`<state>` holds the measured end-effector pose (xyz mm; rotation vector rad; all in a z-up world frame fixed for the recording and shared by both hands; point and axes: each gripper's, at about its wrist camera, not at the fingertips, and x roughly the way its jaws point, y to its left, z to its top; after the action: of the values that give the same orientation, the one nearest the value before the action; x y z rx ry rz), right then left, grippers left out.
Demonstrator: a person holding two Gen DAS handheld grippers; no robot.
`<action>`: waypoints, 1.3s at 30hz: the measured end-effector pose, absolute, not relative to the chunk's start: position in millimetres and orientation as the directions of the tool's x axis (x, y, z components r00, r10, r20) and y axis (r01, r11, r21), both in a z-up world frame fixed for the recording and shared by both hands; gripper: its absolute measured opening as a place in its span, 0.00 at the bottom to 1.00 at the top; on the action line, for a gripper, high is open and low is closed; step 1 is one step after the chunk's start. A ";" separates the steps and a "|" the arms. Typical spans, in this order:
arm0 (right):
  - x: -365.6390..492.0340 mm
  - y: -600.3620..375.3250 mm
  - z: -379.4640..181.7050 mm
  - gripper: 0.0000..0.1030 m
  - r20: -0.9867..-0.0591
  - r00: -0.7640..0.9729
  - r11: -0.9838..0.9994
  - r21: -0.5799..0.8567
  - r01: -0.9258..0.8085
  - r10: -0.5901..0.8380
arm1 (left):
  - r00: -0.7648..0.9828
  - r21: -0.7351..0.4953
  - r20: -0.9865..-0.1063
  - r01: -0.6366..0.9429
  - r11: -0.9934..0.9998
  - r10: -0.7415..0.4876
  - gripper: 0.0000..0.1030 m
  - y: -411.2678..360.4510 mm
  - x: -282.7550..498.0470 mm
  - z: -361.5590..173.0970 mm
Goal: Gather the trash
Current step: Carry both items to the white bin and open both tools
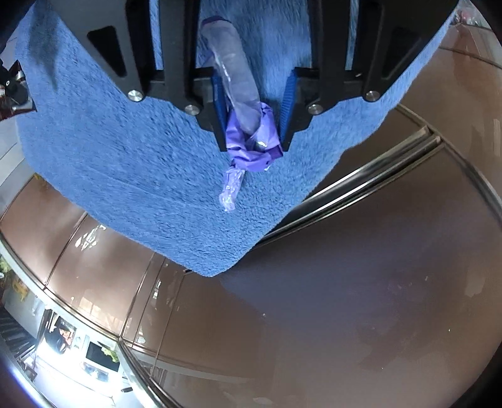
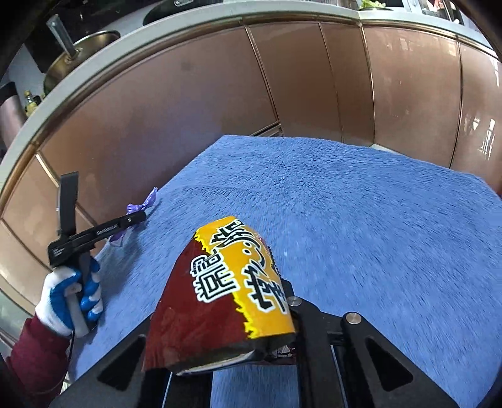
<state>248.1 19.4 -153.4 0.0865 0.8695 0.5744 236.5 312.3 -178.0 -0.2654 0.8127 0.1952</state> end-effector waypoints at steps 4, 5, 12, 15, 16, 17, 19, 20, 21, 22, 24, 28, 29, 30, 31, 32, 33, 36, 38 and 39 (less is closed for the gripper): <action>219.5 3.7 -138.9 0.07 -0.697 0.502 0.845 0.304 -0.440 0.512 | 0.691 -0.165 -0.721 -0.236 0.958 0.046 0.28 302.7 214.5 -162.1; 212.8 1.8 -136.1 0.07 -0.696 0.505 0.846 0.302 -0.440 0.511 | 0.698 -0.164 -0.715 -0.225 0.960 0.041 0.28 297.7 208.7 -156.6; 162.6 -18.0 -113.8 0.07 -0.686 0.535 0.855 0.273 -0.440 0.494 | 0.762 -0.155 -0.648 -0.121 0.980 -0.009 0.28 249.1 147.0 -112.6; 140.7 -29.5 -104.0 0.07 -0.678 0.556 0.865 0.263 -0.428 0.481 | 0.779 -0.168 -0.625 -0.076 0.983 -0.046 0.28 227.8 121.7 -99.9; 132.5 -34.0 -99.3 0.07 -0.674 0.566 0.869 0.256 -0.424 0.475 | 0.784 -0.174 -0.618 -0.060 0.983 -0.061 0.28 221.2 113.5 -96.2; 126.0 -37.6 -95.8 0.07 -0.670 0.573 0.871 0.252 -0.421 0.471 | 0.788 -0.179 -0.610 -0.042 0.983 -0.078 0.28 214.3 105.0 -92.6; 110.3 -46.0 -87.6 0.07 -0.659 0.592 0.877 0.246 -0.413 0.464 | 0.797 -0.186 -0.594 -0.005 0.982 -0.108 0.28 201.4 86.6 -83.5; 104.4 -49.5 -84.1 0.07 -0.655 0.598 0.878 0.244 -0.411 0.462 | 0.800 -0.189 -0.587 0.011 0.982 -0.122 0.28 196.3 78.3 -79.7; 96.1 -54.1 -79.5 0.07 -0.648 0.608 0.880 0.240 -0.409 0.459 | 0.802 -0.192 -0.580 0.030 0.981 -0.138 0.28 189.8 71.2 -74.7; 88.7 -57.2 -75.0 0.07 -0.644 0.614 0.882 0.237 -0.408 0.457 | 0.803 -0.194 -0.576 0.045 0.980 -0.151 0.28 183.9 66.8 -71.5; 74.5 -65.9 -69.1 0.07 -0.633 0.628 0.885 0.231 -0.403 0.452 | 0.802 -0.193 -0.571 0.076 0.978 -0.174 0.28 167.2 58.4 -64.1; 58.3 -86.0 -62.3 0.07 -0.612 0.657 0.895 0.238 -0.378 0.441 | 0.795 -0.189 -0.567 0.131 0.973 -0.217 0.28 136.6 51.1 -52.3; 55.7 -90.5 -62.4 0.07 -0.607 0.664 0.897 0.242 -0.369 0.437 | 0.790 -0.189 -0.568 0.150 0.970 -0.233 0.28 126.6 49.8 -49.2; 52.5 -100.7 -61.8 0.07 -0.602 0.673 0.901 0.249 -0.354 0.431 | 0.787 -0.186 -0.568 0.164 0.969 -0.243 0.28 118.7 49.3 -46.5; 48.1 -107.3 -60.5 0.07 -0.598 0.678 0.903 0.254 -0.346 0.427 | 0.783 -0.181 -0.568 0.180 0.967 -0.252 0.28 109.5 48.9 -43.6; 45.4 -118.9 -60.5 0.07 -0.593 0.686 0.907 0.263 -0.329 0.421 | 0.779 -0.176 -0.569 0.198 0.964 -0.263 0.28 99.2 49.1 -41.2; 42.2 -128.5 -60.8 0.07 -0.590 0.693 0.910 0.268 -0.316 0.415 | 0.772 -0.171 -0.571 0.221 0.960 -0.280 0.28 85.7 50.5 -38.9; 40.0 -165.6 -63.7 0.07 -0.583 0.717 0.922 0.288 -0.258 0.383 | 0.743 -0.165 -0.585 0.285 0.944 -0.326 0.28 46.0 58.5 -34.0; 39.4 -198.3 -68.5 0.07 -0.583 0.734 0.932 0.302 -0.202 0.348 | 0.721 -0.159 -0.596 0.327 0.932 -0.354 0.28 17.9 67.0 -31.3; 40.0 -208.2 -71.0 0.07 -0.584 0.738 0.934 0.306 -0.185 0.338 | 0.708 -0.155 -0.602 0.351 0.923 -0.370 0.28 1.1 72.3 -30.5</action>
<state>40.0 -208.2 -71.0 0.2348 0.6836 0.2898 72.3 1.1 -30.5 -0.0294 0.6748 -0.4003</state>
